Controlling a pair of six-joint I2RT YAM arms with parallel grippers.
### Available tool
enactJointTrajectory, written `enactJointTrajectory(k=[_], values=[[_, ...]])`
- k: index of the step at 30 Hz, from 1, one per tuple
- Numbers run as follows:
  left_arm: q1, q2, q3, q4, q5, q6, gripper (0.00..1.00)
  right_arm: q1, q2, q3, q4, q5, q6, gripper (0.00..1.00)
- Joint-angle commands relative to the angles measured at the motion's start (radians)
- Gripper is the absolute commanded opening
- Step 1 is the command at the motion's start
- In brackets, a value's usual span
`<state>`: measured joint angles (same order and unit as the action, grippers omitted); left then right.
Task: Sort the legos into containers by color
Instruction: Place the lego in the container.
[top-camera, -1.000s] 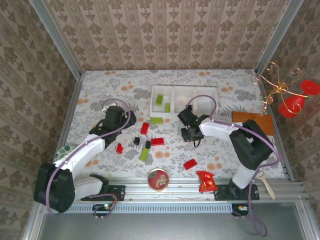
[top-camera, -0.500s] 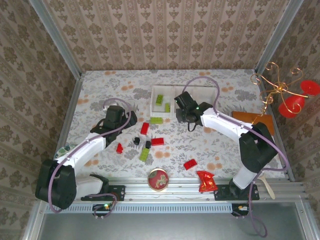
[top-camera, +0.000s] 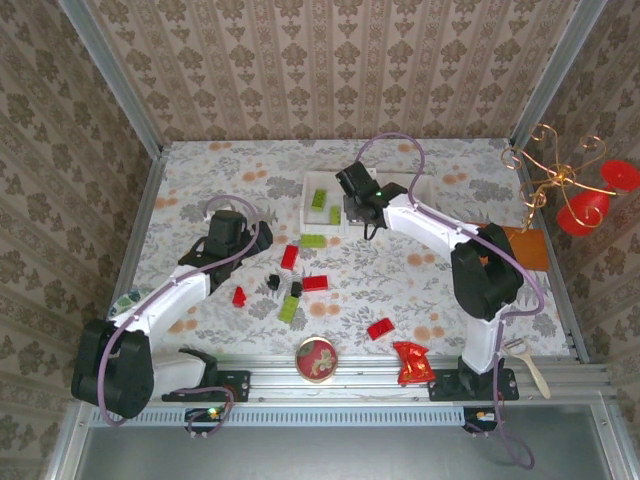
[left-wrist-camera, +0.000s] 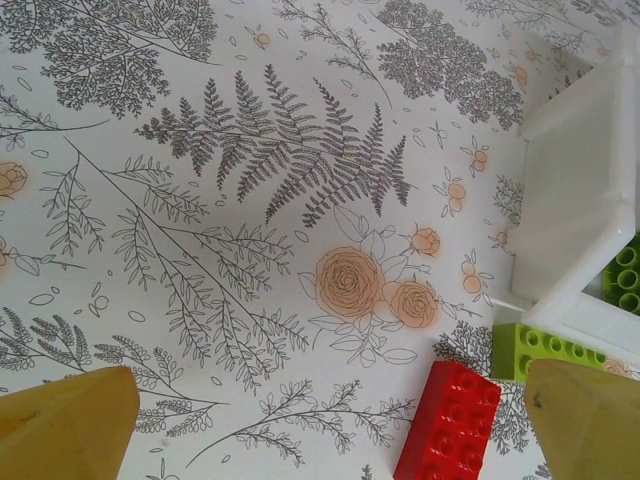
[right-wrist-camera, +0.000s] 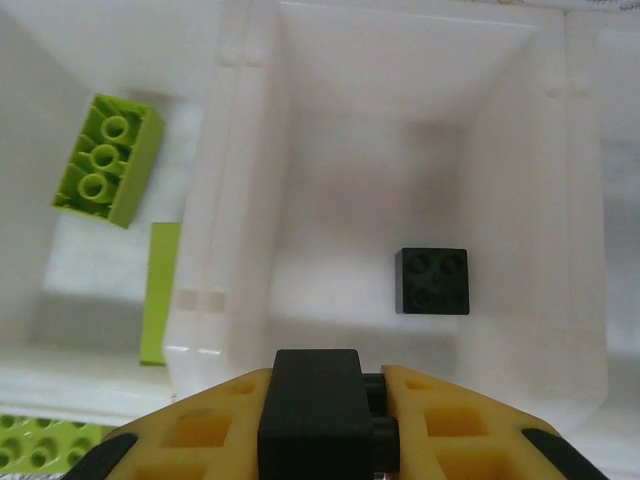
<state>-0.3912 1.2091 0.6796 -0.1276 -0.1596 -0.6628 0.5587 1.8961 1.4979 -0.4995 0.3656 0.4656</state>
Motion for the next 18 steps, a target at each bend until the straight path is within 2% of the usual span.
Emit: enactJointTrajectory(k=[1,15,18], values=[[0.006,0.008,0.006,-0.014,0.018,-0.008,1.0,-0.019,0.044,0.049,-0.03,0.014,-0.007,0.15],[0.008,0.014,0.011,-0.02,0.029,-0.003,1.0,-0.057,0.131,0.076,-0.029,-0.063,0.011,0.21],[0.008,0.016,0.013,-0.018,0.033,-0.001,1.0,-0.058,0.132,0.073,-0.025,-0.071,0.012,0.26]])
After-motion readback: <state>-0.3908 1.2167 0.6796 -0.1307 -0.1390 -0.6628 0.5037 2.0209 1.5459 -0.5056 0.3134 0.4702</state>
